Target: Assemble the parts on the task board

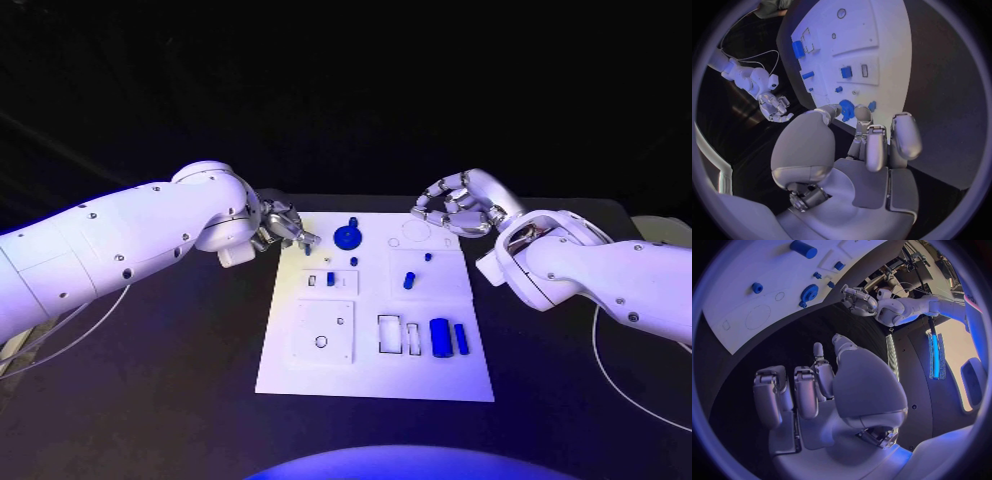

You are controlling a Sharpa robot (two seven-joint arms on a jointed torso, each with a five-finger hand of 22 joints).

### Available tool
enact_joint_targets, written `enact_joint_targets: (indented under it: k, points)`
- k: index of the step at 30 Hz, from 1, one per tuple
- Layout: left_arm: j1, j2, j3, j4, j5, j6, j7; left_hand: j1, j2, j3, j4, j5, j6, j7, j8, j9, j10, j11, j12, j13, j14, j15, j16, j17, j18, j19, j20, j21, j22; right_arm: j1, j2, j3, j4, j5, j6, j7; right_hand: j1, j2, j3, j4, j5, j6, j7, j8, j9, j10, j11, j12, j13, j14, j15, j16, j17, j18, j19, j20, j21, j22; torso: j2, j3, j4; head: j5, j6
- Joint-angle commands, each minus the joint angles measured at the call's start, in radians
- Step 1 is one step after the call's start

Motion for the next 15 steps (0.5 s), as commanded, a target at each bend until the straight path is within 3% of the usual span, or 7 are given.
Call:
enact_joint_targets:
  k: [1,15]
  points:
    - [0.009,0.013,0.002,-0.030,-0.012,-0.015,0.019,0.012,-0.002,-0.009,0.001,0.000,-0.003,0.001,-0.004,-0.003,-0.005,0.001,-0.004,-0.002,0.083,0.006,-0.002,0.189,-0.014,0.001,0.009,-0.004,0.003,-0.002,0.001,0.000,-0.002,-0.001,0.005,0.008,-0.011,-0.001,0.007,-0.001,-0.004,-0.008,-0.002,0.004,0.002,-0.001,0.000,-0.005,0.084,0.095,-0.004,-0.003,0.221,-0.007,0.105,-0.008,0.004,0.263,0.003,-0.0007,-0.0017,0.005,0.003]
    - [0.016,0.074,0.001,-0.146,-0.048,0.041,0.019,0.020,0.000,-0.019,0.002,-0.015,0.010,0.001,-0.006,-0.007,0.006,0.002,0.011,0.012,0.085,0.008,0.002,0.195,-0.016,0.007,0.014,0.003,0.017,-0.003,0.004,0.000,-0.003,-0.002,0.007,0.008,-0.010,0.000,0.009,-0.002,-0.001,-0.009,-0.002,0.005,0.002,-0.001,-0.001,-0.004,0.085,0.095,-0.004,-0.003,0.221,-0.007,0.105,-0.008,0.004,0.263,0.005,-0.0011,-0.0024,0.004,-0.002]
